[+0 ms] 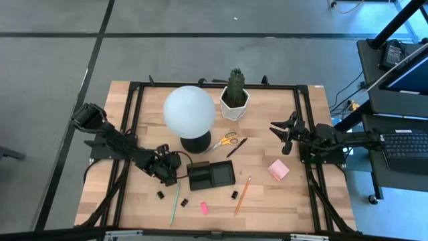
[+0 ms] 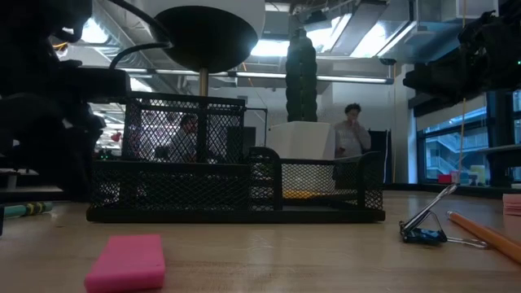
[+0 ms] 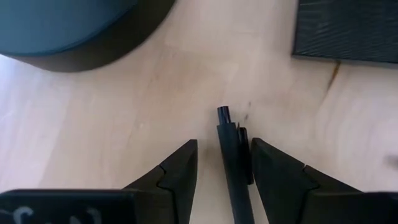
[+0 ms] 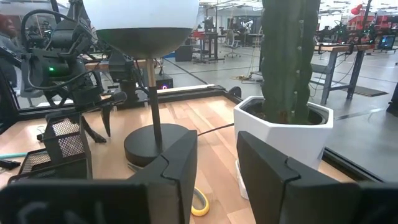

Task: Pick and place office supplies into organizer
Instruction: Put the left black pen into the desk organizer

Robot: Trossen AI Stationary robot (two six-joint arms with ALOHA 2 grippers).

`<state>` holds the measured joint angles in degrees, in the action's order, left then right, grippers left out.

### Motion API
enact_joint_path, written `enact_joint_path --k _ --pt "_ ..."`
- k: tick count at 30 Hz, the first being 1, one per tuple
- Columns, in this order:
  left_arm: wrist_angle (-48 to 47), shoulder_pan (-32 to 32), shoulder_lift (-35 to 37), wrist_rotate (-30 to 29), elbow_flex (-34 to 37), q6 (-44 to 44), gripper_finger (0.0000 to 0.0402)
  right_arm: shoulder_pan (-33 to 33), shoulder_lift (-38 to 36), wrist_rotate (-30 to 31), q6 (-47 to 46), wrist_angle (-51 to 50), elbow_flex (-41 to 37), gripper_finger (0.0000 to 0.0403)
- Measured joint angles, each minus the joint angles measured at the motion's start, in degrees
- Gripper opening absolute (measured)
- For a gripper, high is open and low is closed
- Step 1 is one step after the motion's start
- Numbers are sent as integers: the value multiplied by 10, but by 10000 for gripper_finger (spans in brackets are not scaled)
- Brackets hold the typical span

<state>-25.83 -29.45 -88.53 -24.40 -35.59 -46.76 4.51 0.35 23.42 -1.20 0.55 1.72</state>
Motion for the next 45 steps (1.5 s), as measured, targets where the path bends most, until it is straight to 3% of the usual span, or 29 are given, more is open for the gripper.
enact_joint_path --k 12,24,35,45 --pt "2 2 0 13 0 -14 141 0 0 0 0 0 0 119" --pt "17 9 1 40 1 -41 93 0 0 0 0 0 0 119" --pt "20 50 5 102 -2 -33 113 0 0 0 0 0 0 119" --pt "0 31 5 106 -3 -50 79 0 0 0 -15 0 0 119"
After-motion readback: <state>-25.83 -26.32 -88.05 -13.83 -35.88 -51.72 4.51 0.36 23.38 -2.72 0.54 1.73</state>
